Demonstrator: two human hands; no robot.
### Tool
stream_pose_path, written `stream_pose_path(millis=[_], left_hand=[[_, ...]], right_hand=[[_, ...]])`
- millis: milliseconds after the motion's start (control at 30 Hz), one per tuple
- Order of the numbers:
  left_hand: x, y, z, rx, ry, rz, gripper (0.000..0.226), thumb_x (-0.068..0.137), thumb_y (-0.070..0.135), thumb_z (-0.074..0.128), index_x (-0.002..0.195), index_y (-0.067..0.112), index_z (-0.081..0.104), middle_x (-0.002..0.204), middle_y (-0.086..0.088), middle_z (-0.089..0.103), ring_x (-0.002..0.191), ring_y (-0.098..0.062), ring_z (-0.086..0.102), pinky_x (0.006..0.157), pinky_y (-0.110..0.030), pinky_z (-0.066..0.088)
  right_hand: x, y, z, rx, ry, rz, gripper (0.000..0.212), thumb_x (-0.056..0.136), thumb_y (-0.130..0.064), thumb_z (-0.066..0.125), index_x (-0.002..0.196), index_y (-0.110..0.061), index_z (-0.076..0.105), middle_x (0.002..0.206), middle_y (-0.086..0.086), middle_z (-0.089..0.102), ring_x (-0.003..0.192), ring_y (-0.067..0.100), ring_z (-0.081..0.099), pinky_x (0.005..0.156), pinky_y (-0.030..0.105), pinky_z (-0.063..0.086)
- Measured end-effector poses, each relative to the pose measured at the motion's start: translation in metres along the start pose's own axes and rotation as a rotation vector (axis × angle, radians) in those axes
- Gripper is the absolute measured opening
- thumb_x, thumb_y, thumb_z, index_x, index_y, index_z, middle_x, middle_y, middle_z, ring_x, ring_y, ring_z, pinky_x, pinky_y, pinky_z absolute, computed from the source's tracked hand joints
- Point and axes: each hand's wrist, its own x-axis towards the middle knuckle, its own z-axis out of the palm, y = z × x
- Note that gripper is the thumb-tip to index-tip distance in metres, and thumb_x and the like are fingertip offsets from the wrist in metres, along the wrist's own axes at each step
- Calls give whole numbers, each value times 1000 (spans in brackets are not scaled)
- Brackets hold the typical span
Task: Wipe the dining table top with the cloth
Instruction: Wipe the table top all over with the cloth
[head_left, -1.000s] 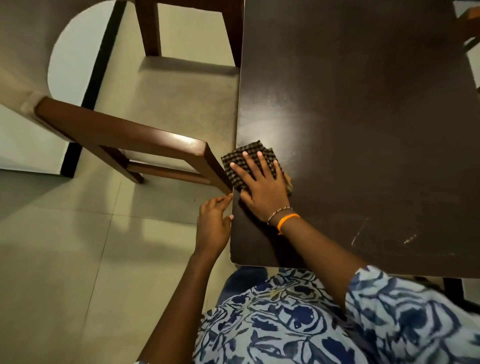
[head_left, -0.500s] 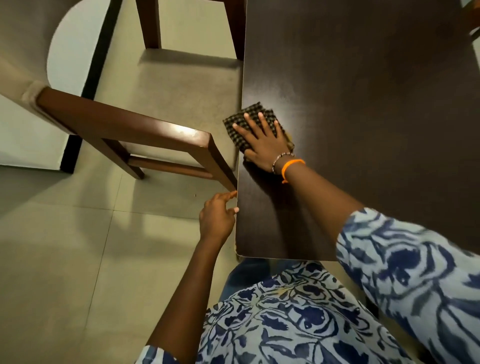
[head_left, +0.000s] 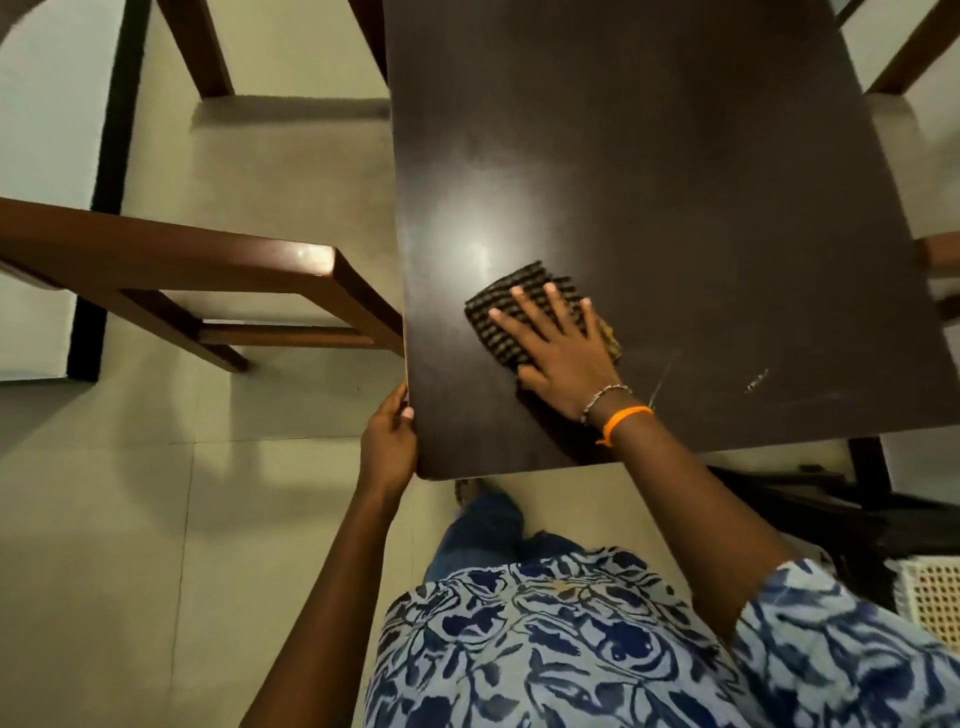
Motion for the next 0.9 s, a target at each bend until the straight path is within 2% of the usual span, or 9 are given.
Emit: stream_pose_path(millis=[167,300,367,433,500,600,700,800,900], left_hand=[[-10,-2,2,-72,8,-12,45,98,5,31,139,21,41,141,-2,47,118,-8,44,92,-22,39],[-17,-7,7,-160,31,-27,47,98,2,30,139,21,40,145,-1,43,132,-19,41,105,-26,36],[-17,-7,9,-183,40,-38,46,98,3,29,139,21,41,146,0,43,133,-19,39,111,-35,34],[-18,-7,9,-197,42,-34,47,97,2,30,139,20,42,145,-1,44,132,-18,41,110,-36,36],[-22,-9,8,-238,50,-32,45,96,0,33,137,14,45,138,-2,51,123,-15,49,100,-23,43],[-34,-13,8,-260,82,-14,41,93,-2,38,129,10,52,115,-2,59,95,-7,57,72,-9,49],[-46,-18,12,-280,107,-30,41,96,-1,35,134,9,47,118,4,53,106,-7,50,69,-2,45],[-50,-21,12,-268,84,-48,46,97,-3,31,138,14,41,130,9,48,117,-4,43,79,3,39],[-50,-26,12,-143,81,-52,53,96,-5,29,141,21,37,146,3,41,133,-13,37,102,-16,30]], right_hand=[[-40,73,-8,86,46,372,70,91,-30,46,148,-38,8,160,-4,-1,147,30,-7,114,60,0],[-38,51,-3,128,91,515,68,92,-31,44,149,-36,8,160,-1,-1,146,31,-7,114,60,0],[-27,17,2,96,91,433,71,90,-33,46,149,-35,6,160,0,-3,146,33,-8,113,61,-2],[-18,-28,11,83,59,255,73,88,-35,46,149,-36,5,160,1,-5,146,34,-10,112,62,-4],[-14,-78,24,74,23,58,72,88,-38,46,149,-36,7,160,1,-5,145,35,-12,111,62,-6],[-19,-122,37,70,3,-104,67,89,-42,44,148,-37,12,160,0,0,146,32,-8,111,60,-8],[-24,-104,36,30,19,-194,65,90,-40,41,148,-38,12,160,-2,3,147,29,-4,113,57,-3],[-33,-65,31,-18,47,-124,67,88,-37,40,148,-39,10,160,-2,2,147,29,-2,114,57,1],[-47,-13,24,2,106,104,70,86,-34,46,147,-40,12,160,0,3,147,29,1,114,56,4]])
